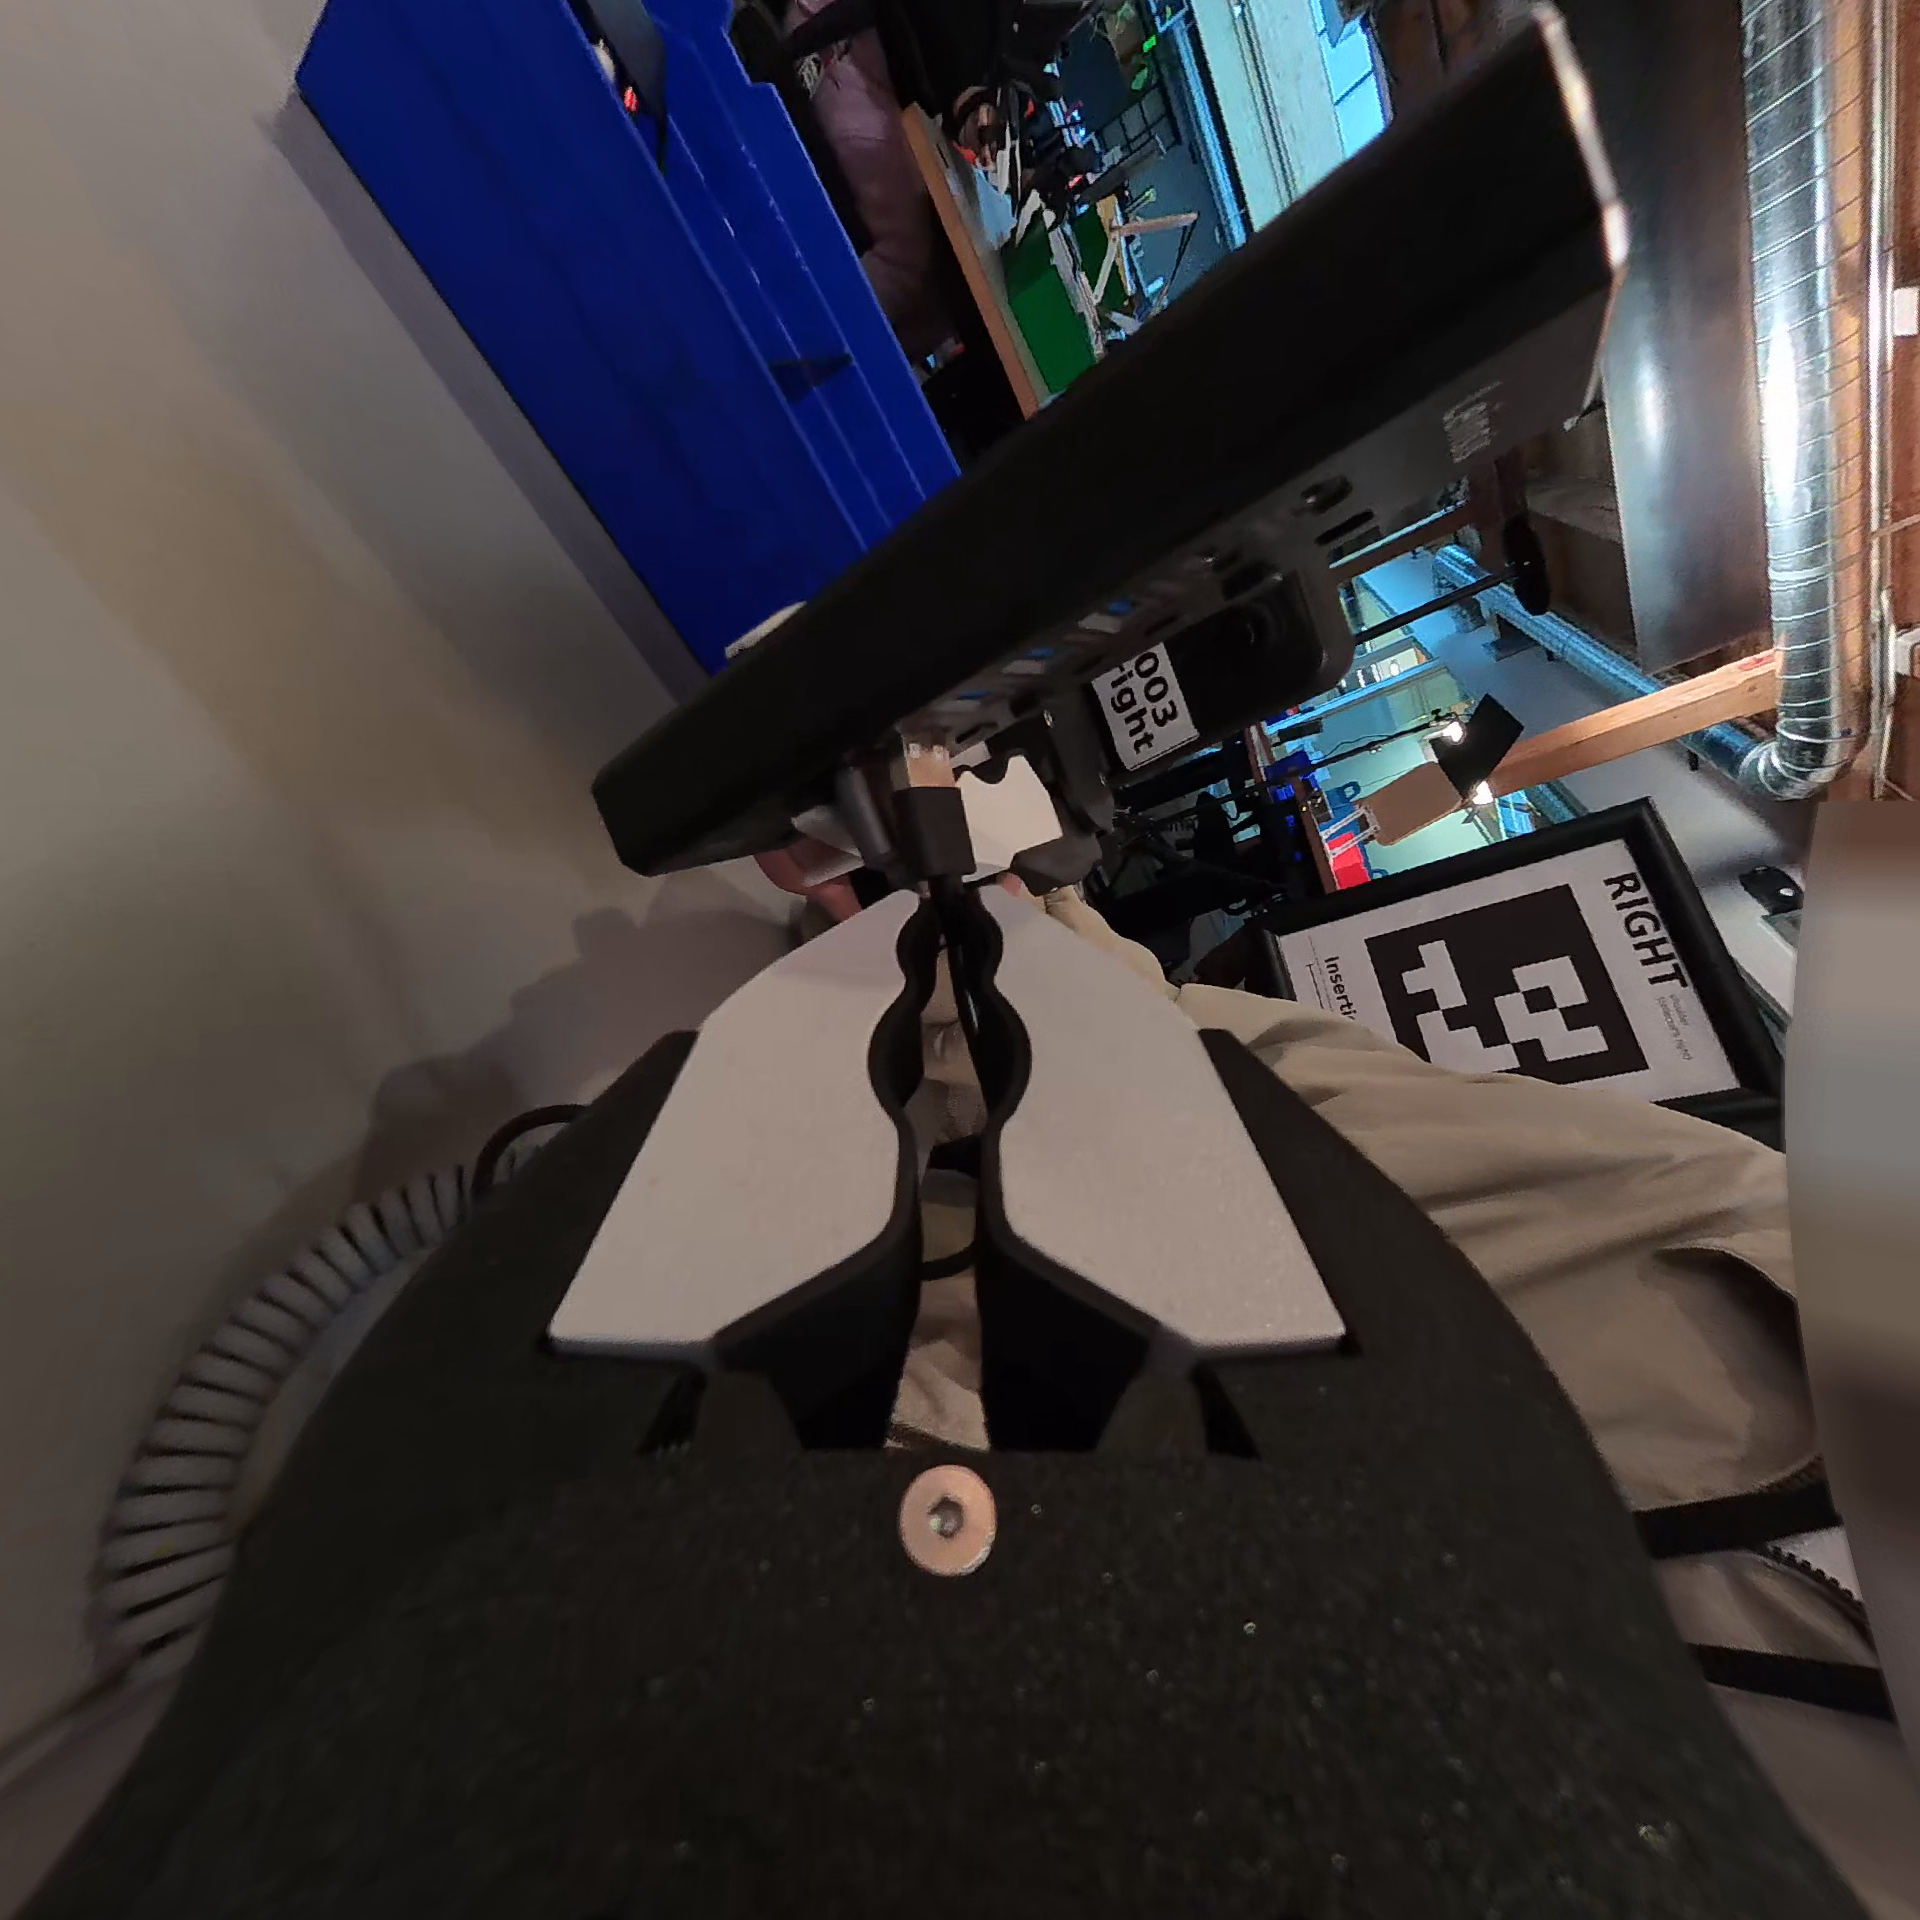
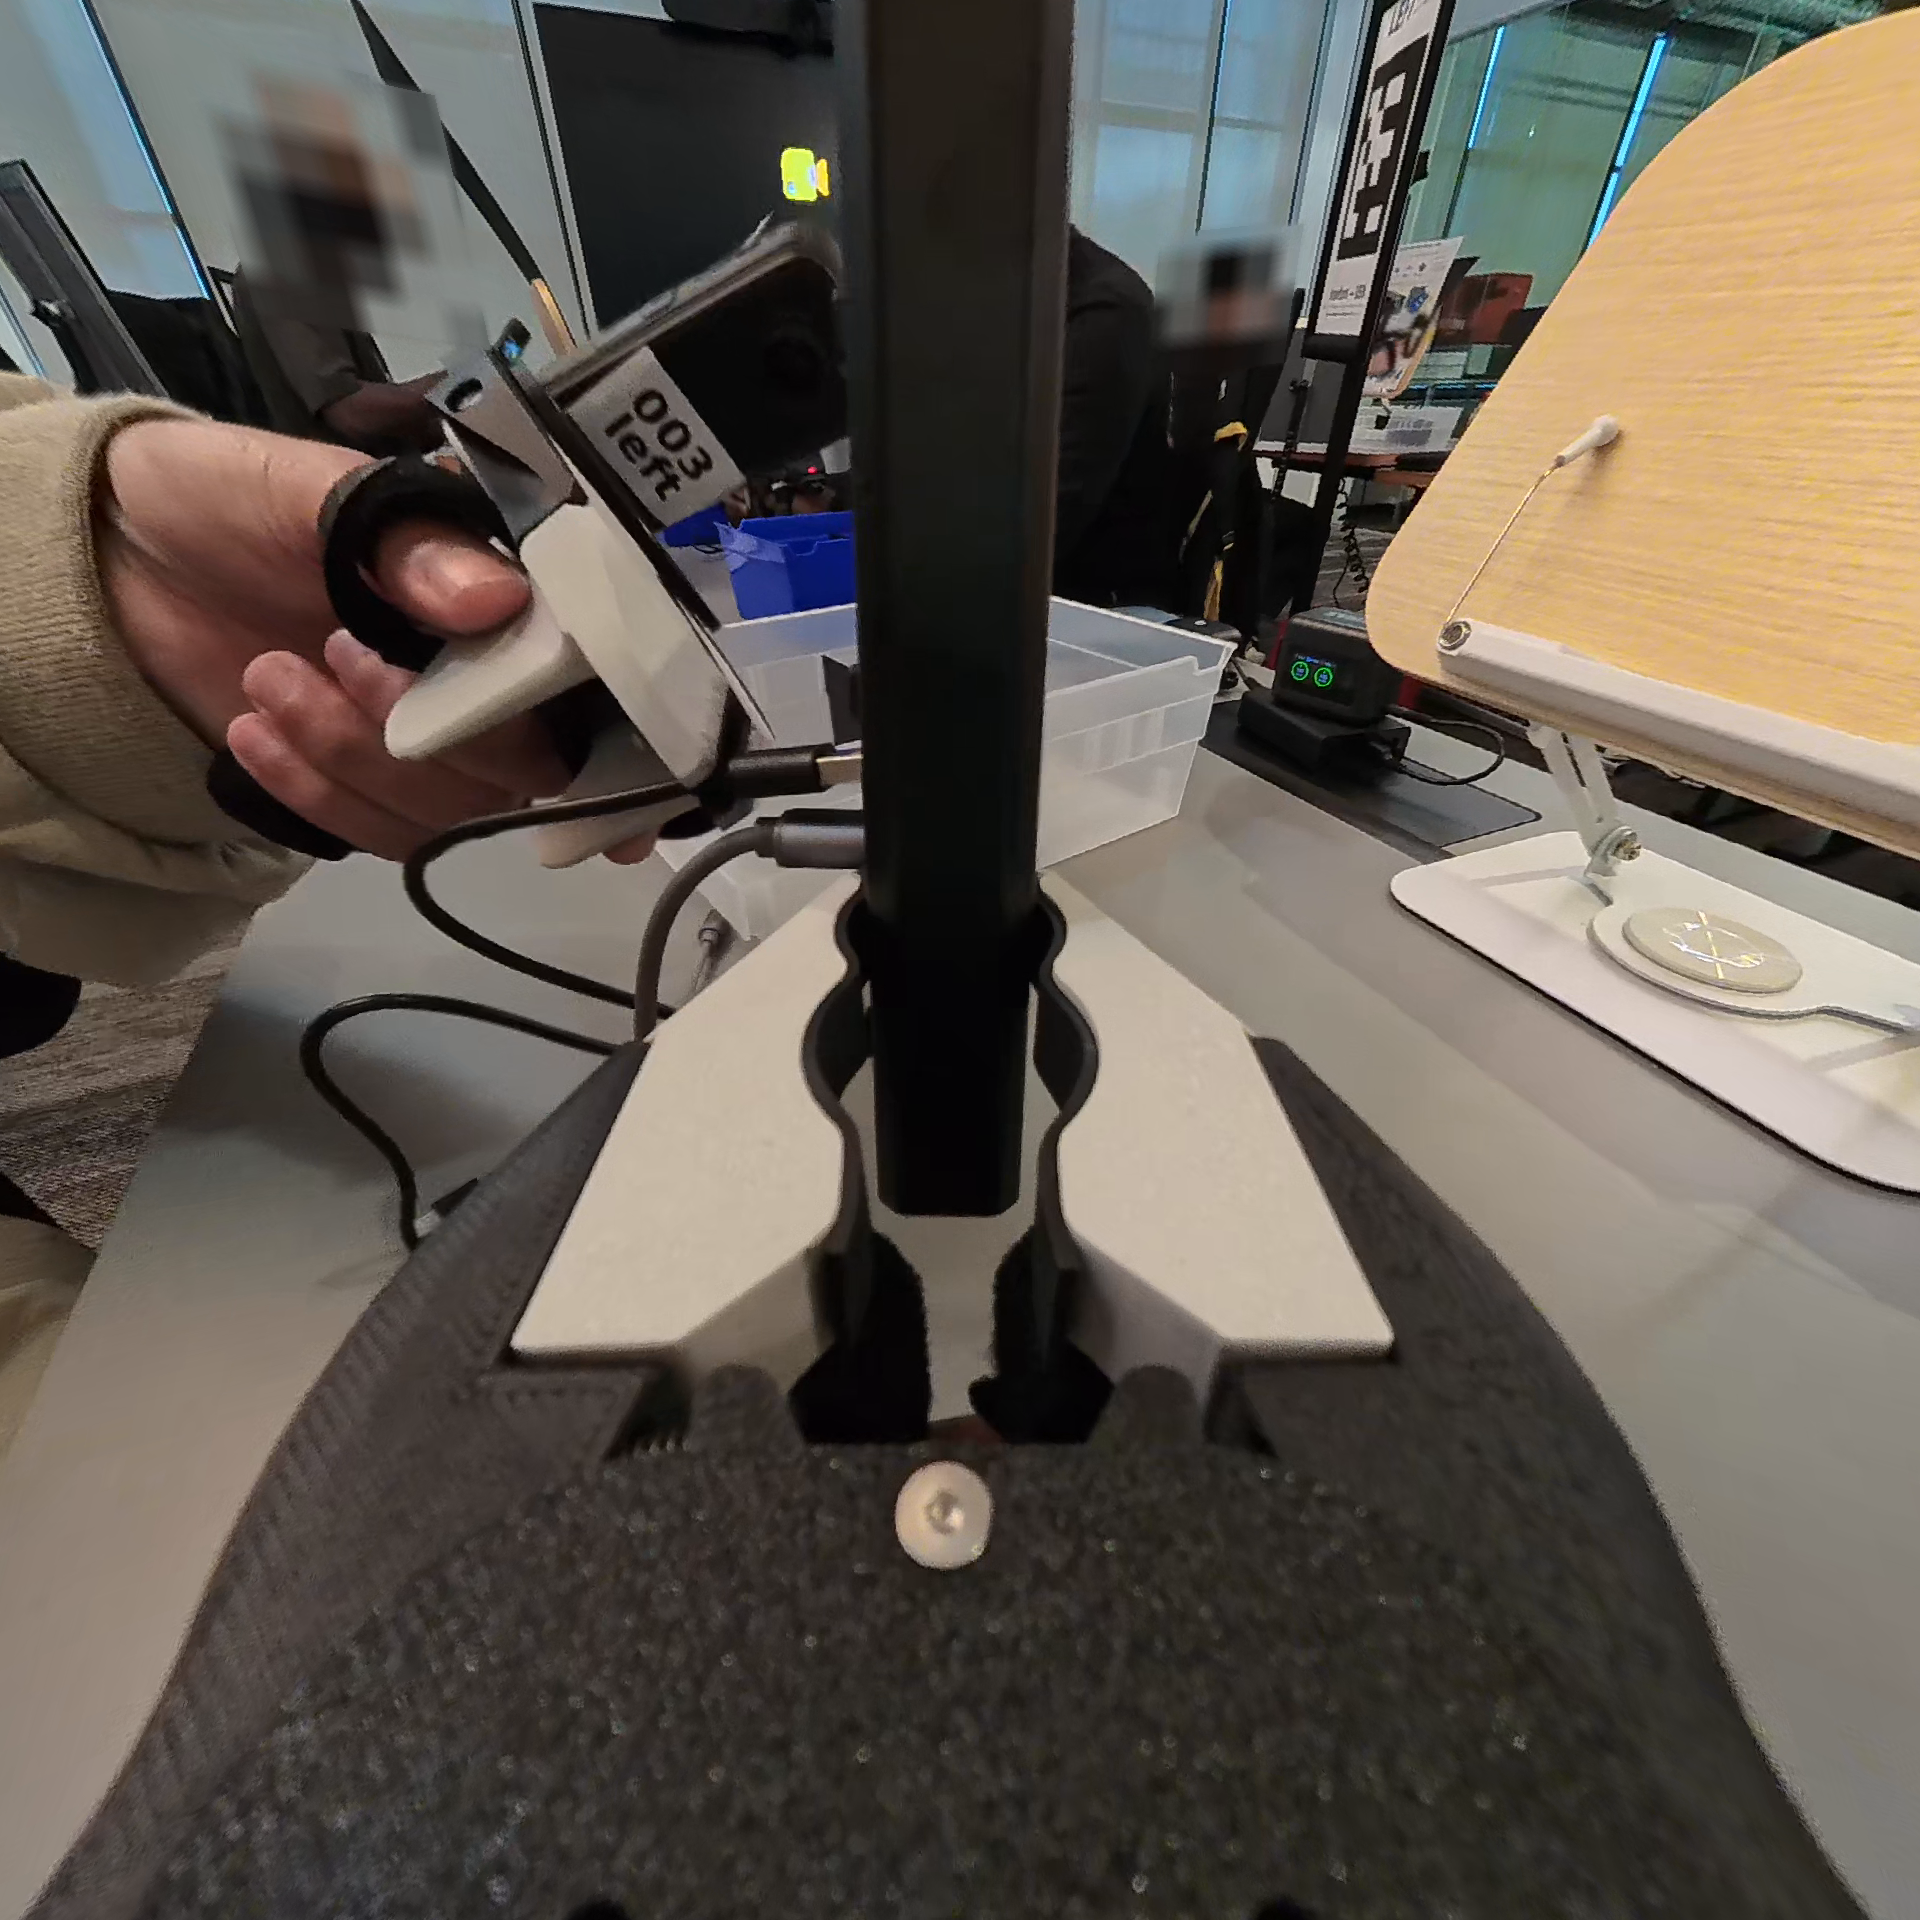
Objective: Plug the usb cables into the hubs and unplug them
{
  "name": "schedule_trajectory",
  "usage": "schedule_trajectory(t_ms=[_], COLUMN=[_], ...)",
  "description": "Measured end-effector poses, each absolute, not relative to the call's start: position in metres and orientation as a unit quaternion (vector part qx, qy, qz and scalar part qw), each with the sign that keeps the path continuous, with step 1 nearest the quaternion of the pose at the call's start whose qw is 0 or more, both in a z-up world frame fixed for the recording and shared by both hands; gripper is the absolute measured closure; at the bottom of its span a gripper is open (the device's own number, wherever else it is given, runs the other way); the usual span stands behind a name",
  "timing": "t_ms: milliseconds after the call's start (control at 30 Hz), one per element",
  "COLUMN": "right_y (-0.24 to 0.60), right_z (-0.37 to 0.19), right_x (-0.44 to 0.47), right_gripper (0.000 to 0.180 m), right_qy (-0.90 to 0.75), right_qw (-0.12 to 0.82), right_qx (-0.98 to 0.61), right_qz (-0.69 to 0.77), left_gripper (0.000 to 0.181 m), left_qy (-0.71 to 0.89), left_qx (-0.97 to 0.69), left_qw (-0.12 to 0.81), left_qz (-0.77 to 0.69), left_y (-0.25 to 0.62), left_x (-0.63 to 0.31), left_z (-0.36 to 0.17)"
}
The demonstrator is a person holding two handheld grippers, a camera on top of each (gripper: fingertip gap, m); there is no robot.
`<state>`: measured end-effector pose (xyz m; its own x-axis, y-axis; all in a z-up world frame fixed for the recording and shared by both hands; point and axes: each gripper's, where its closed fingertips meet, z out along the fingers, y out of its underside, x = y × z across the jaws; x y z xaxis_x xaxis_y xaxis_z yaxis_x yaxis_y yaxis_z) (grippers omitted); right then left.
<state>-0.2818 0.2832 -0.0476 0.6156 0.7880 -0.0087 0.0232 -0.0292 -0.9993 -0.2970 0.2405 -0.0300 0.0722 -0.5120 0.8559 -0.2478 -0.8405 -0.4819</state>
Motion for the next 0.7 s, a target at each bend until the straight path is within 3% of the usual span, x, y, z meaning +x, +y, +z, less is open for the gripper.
schedule_trajectory(t_ms=[500, 700], right_y=[0.28, 0.282], right_z=[-0.046, -0.039], right_x=[-0.286, -0.283], right_gripper=[0.154, 0.153], right_qy=[-0.314, -0.298], right_qw=[0.623, 0.634], right_qx=[-0.654, -0.651], right_qz=[0.291, 0.293], left_gripper=[0.177, 0.177], left_qy=[0.227, 0.274], left_qx=[-0.691, -0.704], left_qw=[0.106, 0.168], left_qz=[-0.678, -0.633], left_y=[0.244, 0.247], left_x=[-0.296, -0.293], left_z=[-0.023, -0.017])
